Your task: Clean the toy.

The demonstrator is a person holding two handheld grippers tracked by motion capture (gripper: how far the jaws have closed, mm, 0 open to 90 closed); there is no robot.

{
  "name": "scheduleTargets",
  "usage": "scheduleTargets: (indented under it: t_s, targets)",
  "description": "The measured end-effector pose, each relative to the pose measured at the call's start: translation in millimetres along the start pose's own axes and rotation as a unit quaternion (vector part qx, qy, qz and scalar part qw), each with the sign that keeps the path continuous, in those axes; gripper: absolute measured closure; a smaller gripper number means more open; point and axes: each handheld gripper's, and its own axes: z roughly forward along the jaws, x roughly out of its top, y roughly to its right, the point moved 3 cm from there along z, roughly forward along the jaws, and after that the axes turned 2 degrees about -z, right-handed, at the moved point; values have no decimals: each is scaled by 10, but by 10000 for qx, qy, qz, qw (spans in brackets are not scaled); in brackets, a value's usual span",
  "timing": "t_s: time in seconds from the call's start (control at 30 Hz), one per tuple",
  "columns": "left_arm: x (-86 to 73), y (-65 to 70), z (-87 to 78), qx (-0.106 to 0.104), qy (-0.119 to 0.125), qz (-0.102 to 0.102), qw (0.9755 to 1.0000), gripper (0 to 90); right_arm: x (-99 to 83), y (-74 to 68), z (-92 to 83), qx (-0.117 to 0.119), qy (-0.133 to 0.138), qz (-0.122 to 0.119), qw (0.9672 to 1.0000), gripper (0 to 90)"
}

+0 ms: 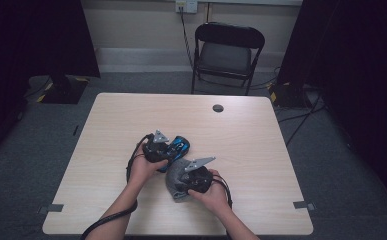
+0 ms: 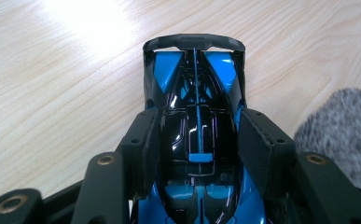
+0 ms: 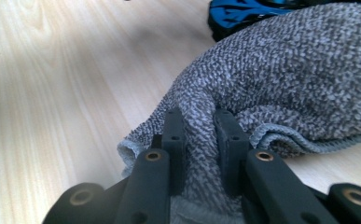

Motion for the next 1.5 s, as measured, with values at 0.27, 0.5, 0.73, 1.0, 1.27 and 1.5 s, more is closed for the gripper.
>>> scheduleTargets:
  t_s: [0.27,0.5,0.73,1.0,1.27,1.5]
  targets:
    - [-2,0,-4,-4,-3,1,10000,492,5,-98,45,163,23,-63,9998,767]
    - [-3,1,-3,0,3,0,10000,492,-5,-175,69,319,34,-150,9994,767]
    - [-3,2,-4,9,-6,-2,10000,492,-3,-235,93,412,30,-203,9989,767]
    - [-5,-5,-6,13,13,22,10000,492,-3,-310,122,602,31,-292,9978,766]
    - [-8,-1,-5,33,36,-13,10000,492,-4,-393,116,662,60,-426,9969,764]
    - [-11,-5,-3,14,62,-93,9999,492,-16,-382,-10,610,103,-503,9968,762]
